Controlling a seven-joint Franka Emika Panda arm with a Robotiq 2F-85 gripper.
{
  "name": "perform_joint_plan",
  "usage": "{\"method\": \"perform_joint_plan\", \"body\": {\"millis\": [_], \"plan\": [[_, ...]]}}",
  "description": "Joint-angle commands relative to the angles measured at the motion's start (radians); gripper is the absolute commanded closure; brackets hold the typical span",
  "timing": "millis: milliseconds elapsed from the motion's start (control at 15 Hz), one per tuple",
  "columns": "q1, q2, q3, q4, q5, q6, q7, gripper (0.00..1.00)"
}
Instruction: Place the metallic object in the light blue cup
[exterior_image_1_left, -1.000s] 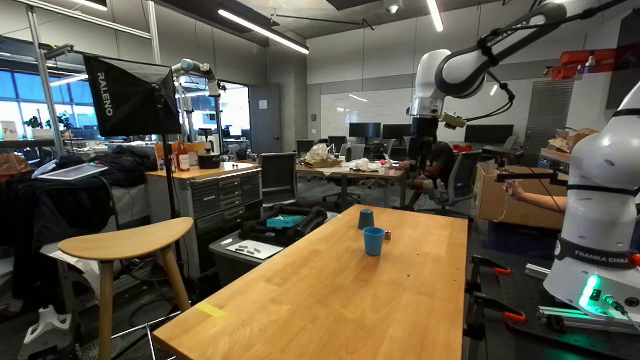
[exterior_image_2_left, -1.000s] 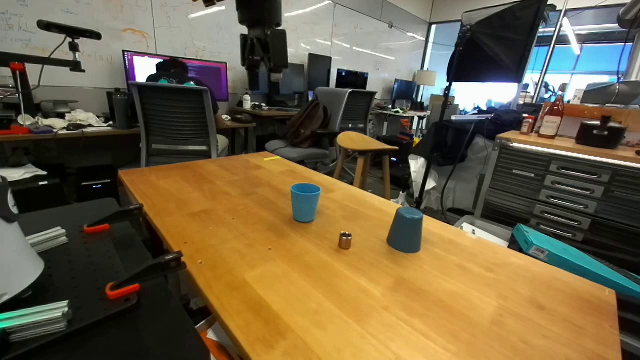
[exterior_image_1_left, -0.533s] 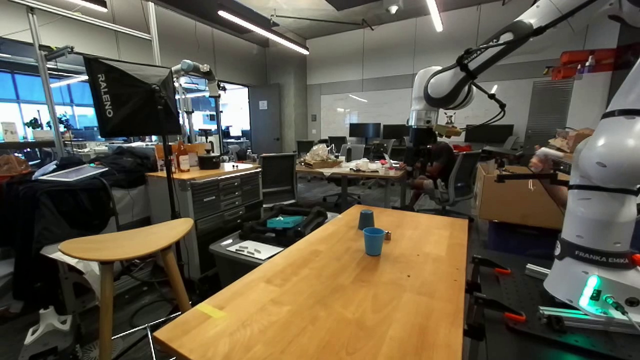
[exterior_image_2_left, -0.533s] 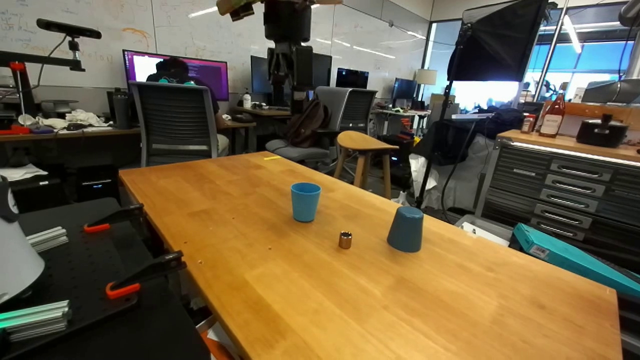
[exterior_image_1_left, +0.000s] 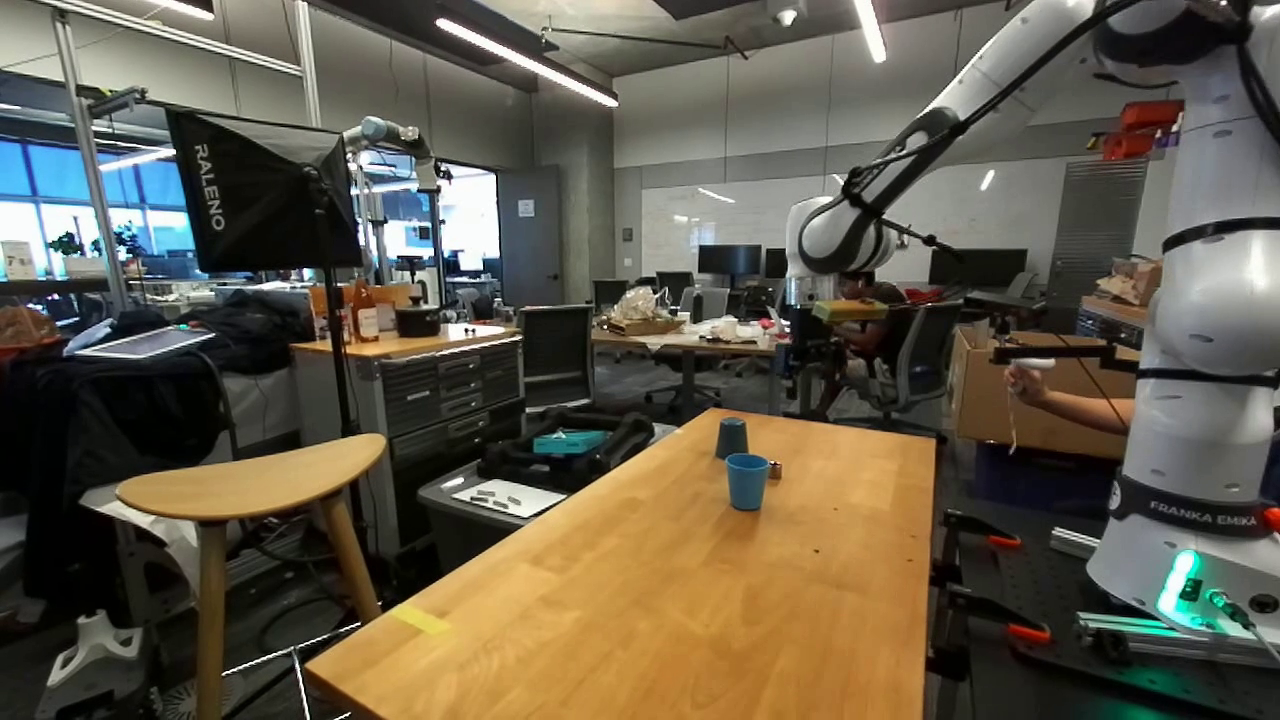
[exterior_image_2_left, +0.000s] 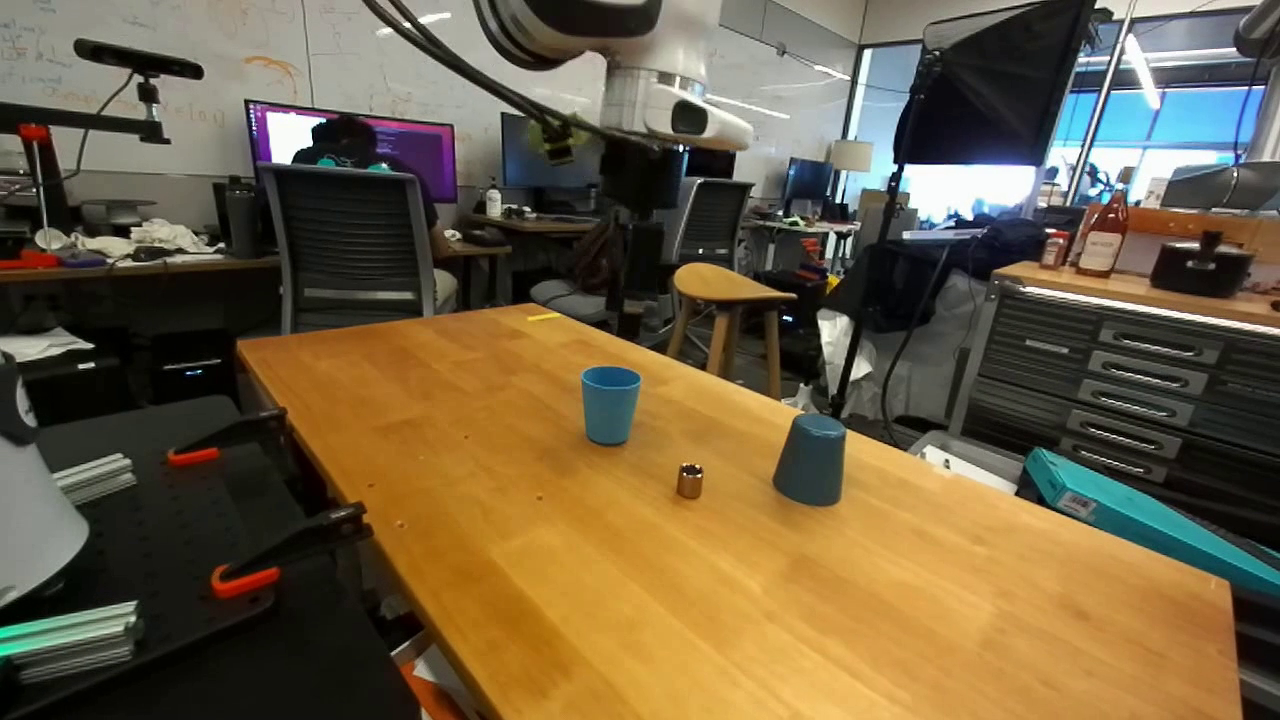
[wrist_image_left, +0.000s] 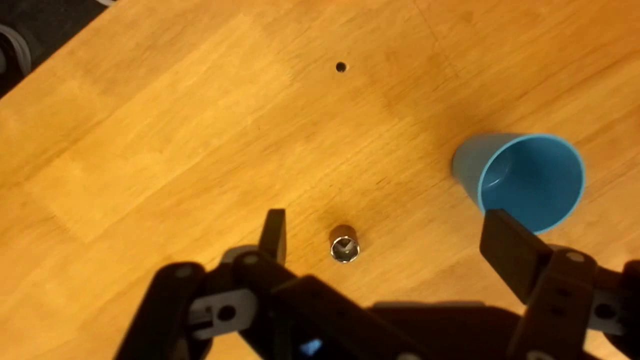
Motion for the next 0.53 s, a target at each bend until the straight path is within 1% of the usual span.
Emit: {"method": "perform_joint_plan", "body": {"millis": [0,200,467], "plan": [[-0.008,0.245,-0.026,0.205,0.058,0.046,0.093,0.00],[-0.006,0.380,-0.040,0.297,0.095,0.113,0.135,0.00],[0.012,0.506,-0.055,0.333,0.093,0.225,0.178,0.00]]}}
